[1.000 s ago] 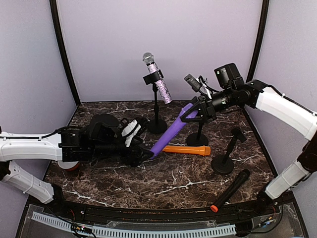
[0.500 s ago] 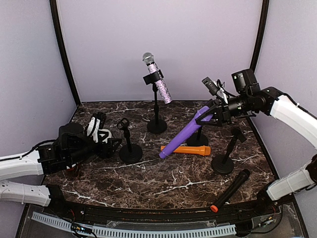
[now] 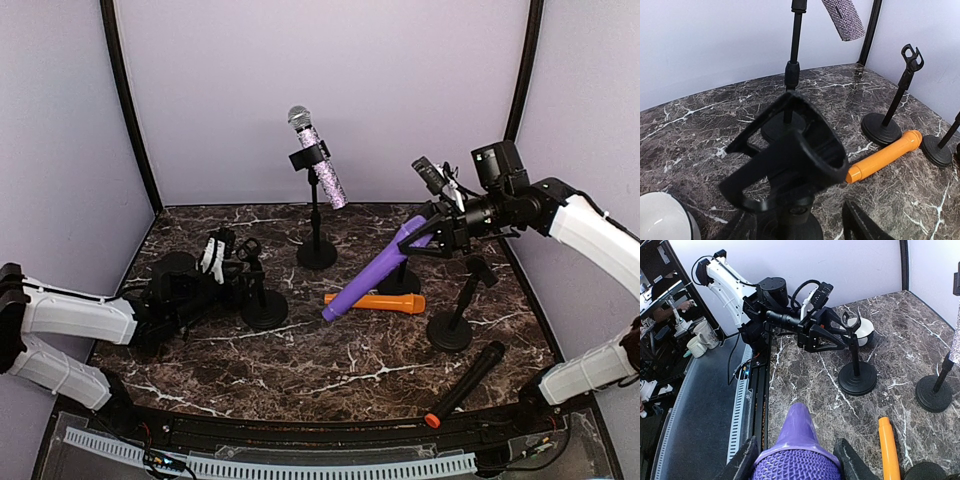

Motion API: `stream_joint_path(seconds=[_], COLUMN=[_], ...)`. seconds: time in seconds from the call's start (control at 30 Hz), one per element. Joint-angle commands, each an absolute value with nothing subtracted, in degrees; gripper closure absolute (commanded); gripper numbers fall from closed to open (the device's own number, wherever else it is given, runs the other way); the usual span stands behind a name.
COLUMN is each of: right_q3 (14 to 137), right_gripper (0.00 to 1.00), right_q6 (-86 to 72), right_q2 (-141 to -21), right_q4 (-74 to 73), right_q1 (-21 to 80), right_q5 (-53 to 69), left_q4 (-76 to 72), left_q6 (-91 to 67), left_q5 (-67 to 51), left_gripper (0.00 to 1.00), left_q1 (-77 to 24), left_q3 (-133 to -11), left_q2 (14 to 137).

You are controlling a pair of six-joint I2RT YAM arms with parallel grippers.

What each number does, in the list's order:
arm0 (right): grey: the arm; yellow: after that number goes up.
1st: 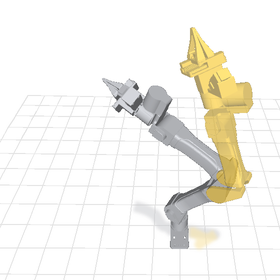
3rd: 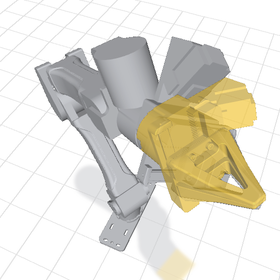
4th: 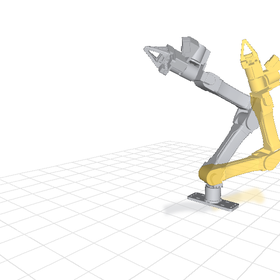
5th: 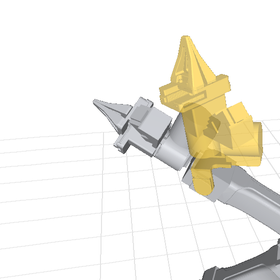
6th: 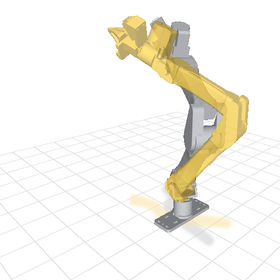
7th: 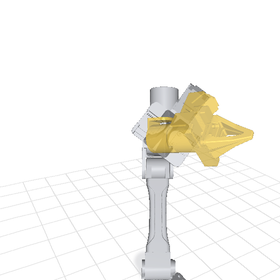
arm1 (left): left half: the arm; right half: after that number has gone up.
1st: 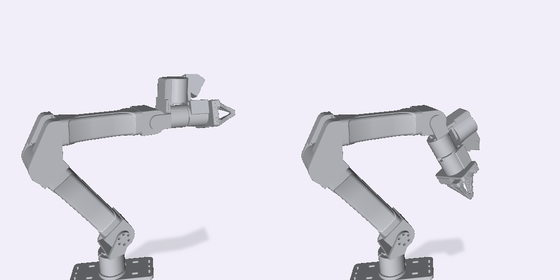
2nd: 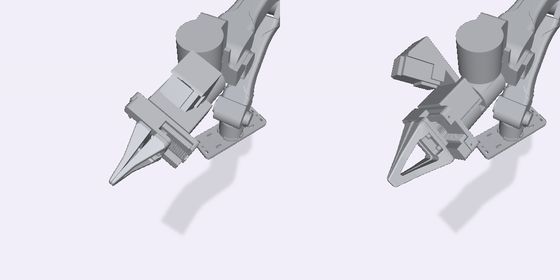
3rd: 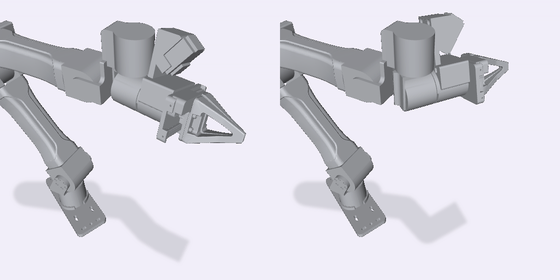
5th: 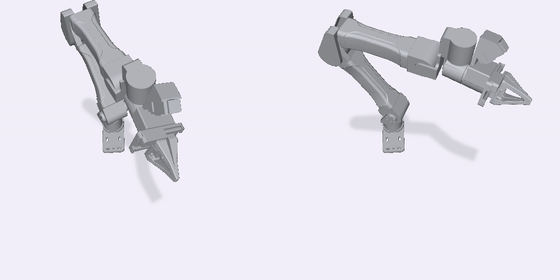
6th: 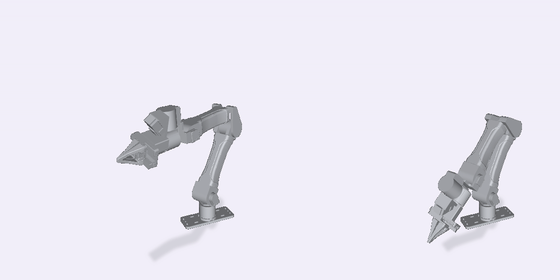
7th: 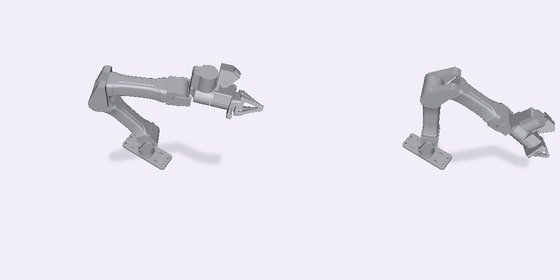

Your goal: Attach the microphones to the stand

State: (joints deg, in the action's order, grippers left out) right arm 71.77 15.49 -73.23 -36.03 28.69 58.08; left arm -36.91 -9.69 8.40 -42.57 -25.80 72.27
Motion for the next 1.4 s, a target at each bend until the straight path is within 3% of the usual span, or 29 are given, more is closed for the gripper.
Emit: stream_joint_path(seconds=[0.0, 0.4, 0.73, 0.97, 1.23, 1.37], right_q3=[71.55, 71.02, 74.76, 79.39, 87.73, 86.74], right_gripper=[1.0, 1.0, 1.0, 1.0, 1.0, 1.0], right_q6=[15.91, 15.99, 21.59, 18.83, 27.16, 25.41], right_q2=[-71.93, -71.75, -72.86, -74.32, -79.55, -78.78], right_q4=[-34.48, -34.01, -38.61, -41.5, -52.3, -49.06], right_q1=[28.46, 28.47, 28.46, 28.45, 28.39, 28.3], right_q5=[59.33, 58.08, 58.07, 51.17, 50.6, 48.75], left_q4=[-48.97, -56.4, -50.53, -49.22, -51.06, -51.77], left_q6=[-7.85, -10.42, -9.91, -10.44, -11.85, -13.19], left_q5=[8.47, 5.32, 16.02, 24.83, 31.78, 33.59], left_gripper=[0.44, 0.8, 0.86, 0.9, 0.91, 0.9], left_q1=[-41.74, -41.58, -53.36, -61.67, -67.87, -69.12], left_q3=[-27.36, -26.24, -28.4, -33.61, -35.88, -35.94], left_q2=[77.06, 80.46, 76.93, 81.55, 88.06, 89.65])
